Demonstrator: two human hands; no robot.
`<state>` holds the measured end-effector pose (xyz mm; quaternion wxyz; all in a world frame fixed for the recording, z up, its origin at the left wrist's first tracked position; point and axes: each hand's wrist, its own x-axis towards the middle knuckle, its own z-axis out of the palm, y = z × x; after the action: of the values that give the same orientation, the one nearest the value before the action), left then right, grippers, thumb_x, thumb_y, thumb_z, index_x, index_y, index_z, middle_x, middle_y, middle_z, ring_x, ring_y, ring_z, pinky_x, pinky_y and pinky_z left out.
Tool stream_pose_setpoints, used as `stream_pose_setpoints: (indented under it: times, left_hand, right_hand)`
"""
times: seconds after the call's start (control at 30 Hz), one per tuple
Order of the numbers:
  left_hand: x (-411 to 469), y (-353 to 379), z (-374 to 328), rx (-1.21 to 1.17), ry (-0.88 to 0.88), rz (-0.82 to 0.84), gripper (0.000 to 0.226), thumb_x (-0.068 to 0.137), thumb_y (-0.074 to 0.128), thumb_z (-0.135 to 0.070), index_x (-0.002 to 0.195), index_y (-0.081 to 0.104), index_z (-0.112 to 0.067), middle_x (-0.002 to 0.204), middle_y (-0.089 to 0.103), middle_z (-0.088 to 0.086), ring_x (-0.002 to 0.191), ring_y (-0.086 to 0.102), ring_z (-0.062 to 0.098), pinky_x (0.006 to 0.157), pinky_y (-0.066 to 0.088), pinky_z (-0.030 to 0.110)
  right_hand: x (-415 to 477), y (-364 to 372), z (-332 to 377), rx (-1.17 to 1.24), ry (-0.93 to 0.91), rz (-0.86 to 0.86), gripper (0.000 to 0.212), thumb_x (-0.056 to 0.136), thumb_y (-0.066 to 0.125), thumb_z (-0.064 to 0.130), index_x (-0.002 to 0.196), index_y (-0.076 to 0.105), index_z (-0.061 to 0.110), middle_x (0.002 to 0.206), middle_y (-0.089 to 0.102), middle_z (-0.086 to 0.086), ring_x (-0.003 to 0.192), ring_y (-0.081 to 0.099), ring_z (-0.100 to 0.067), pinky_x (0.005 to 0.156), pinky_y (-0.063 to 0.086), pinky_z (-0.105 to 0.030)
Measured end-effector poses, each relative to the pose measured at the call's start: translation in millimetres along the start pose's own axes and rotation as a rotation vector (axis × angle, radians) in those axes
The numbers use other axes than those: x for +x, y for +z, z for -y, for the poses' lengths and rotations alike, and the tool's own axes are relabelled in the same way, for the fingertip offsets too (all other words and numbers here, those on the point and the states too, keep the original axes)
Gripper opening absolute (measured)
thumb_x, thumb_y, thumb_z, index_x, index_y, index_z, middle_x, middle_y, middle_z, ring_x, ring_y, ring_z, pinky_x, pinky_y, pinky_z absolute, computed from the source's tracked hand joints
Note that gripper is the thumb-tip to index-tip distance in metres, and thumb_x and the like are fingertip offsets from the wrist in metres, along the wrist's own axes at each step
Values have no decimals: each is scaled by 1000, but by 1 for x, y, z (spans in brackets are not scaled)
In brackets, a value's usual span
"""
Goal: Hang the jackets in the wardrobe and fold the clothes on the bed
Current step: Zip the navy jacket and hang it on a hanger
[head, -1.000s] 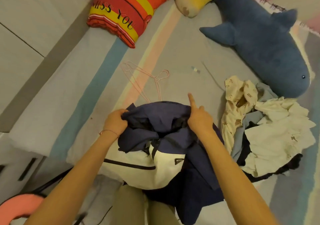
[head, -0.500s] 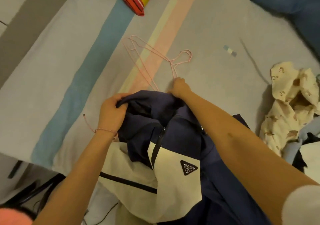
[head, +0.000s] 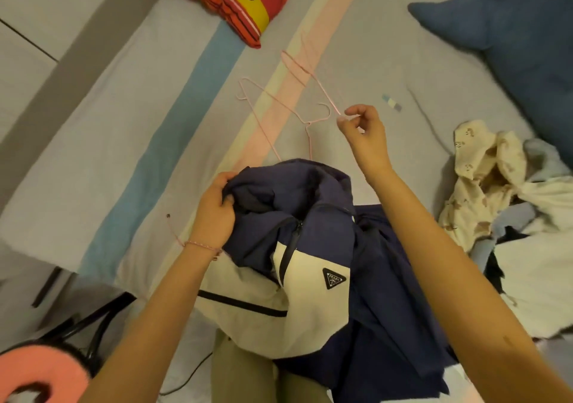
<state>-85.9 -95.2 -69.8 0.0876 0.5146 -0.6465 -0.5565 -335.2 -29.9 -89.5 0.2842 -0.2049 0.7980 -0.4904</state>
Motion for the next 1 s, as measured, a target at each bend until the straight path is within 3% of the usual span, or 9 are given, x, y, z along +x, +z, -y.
stream_pose_setpoints:
  times: [0.17,0.33,0.43,0.53,0.67,0.77,0.83,0.9,1.0]
  left_hand:
    - [-63,11,-70,-251,66,128,56,88,25,18,131,46,-13,113,52,-7,91,53,-16,78,40,0]
    - [-126,13,-142,-237,277,279,55,89,30,12,126,52,-21,121,54,-9,99,53,-11,86,40,4]
    - [-169,9,-182,-204,439,354,48,86,36,-4,128,52,-21,111,60,-10,93,57,2,84,42,7]
    - [-214,10,-210,-163,549,381,22,91,46,-25,107,60,-18,94,65,-8,89,61,0,80,44,10]
    - [-251,10,-224,89,693,262,28,87,47,-47,76,56,-22,68,57,-3,68,55,8,67,46,28]
    - [-269,3,-230,312,844,262,32,86,42,-49,68,49,-24,66,52,-3,67,53,10,66,45,36]
    - [-281,-2,-237,370,907,325,38,83,37,-55,69,51,-23,69,54,-4,70,53,9,68,44,35]
    - [-291,-5,-245,377,943,380,34,82,36,-57,69,51,-29,71,55,-6,72,54,7,68,44,31]
    - [-309,-7,-257,464,1010,428,28,83,40,-56,67,49,-35,69,54,-4,69,53,9,65,43,34]
  right_hand:
    - [-83,-59,79,151,-38,-5,24,100,44,16,88,64,21,51,38,16,43,29,-1,43,26,-14]
    - [-183,-82,129,63,-195,46,18,96,52,13,89,69,18,65,58,10,50,50,-10,45,43,-23]
    - [-242,-89,138,-135,-405,-28,22,93,50,24,98,71,18,71,53,2,64,54,-9,57,47,-23]
    - [-289,-109,160,-221,-476,-142,26,93,47,27,97,69,15,71,47,10,63,47,-1,57,35,-10]
    - [-339,-161,182,-546,-625,14,41,94,37,48,112,67,26,77,58,12,70,51,-3,56,44,-26]
    - [-361,-218,201,-329,-602,-330,33,85,53,54,93,68,25,81,62,11,76,56,-5,65,49,-31]
    - [-368,-251,216,-308,-601,-521,54,76,64,57,114,57,21,111,56,4,105,54,-12,87,47,-31]
    - [-374,-275,231,-420,-573,-373,85,69,67,64,138,35,26,136,42,4,128,39,-11,104,35,-23]
    - [-393,-274,250,-485,-521,-47,62,74,60,64,126,52,32,114,60,12,106,55,0,94,47,-26]
